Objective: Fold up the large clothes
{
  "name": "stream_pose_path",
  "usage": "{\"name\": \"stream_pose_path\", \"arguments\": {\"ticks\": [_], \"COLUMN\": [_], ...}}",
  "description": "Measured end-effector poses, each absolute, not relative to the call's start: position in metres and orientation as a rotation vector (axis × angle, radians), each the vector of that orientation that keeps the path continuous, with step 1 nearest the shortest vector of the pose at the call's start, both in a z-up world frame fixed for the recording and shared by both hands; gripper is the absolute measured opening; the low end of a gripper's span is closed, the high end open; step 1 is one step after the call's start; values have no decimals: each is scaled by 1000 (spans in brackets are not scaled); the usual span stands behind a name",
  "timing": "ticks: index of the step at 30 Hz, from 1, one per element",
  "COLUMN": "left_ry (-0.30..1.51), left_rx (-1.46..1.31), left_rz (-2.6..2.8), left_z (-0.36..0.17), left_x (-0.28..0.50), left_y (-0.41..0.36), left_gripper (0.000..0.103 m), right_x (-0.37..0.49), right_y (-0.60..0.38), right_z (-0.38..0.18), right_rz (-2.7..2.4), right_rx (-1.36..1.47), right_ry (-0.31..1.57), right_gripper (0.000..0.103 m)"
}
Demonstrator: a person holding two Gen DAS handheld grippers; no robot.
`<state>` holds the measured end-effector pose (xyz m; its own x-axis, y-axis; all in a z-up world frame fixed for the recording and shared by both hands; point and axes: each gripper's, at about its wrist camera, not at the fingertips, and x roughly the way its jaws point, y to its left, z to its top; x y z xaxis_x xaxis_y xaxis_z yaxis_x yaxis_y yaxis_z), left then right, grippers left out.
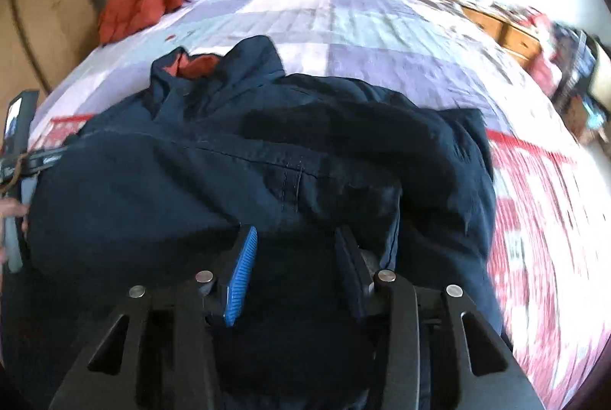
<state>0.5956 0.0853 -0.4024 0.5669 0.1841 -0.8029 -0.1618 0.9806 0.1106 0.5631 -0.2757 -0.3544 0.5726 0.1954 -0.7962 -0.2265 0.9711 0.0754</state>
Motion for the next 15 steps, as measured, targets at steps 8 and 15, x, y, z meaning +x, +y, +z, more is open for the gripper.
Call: {"name": "stream_pose_path", "arguments": {"ticks": [8,15], "left_ry": [1059,828], "left_rx": [38,179], "left_rz": [248,183], "left_z": [-400,-353], "left_x": [623,542], "left_y": [90,57], "left_gripper": [102,93], "right_x": [595,540], "right_y": [-282,-310], "right_z": [-367,-333], "right_rz": [276,199], "right_rx": [3,-24], "right_ry": [952,840], "right_gripper": [44,57]}}
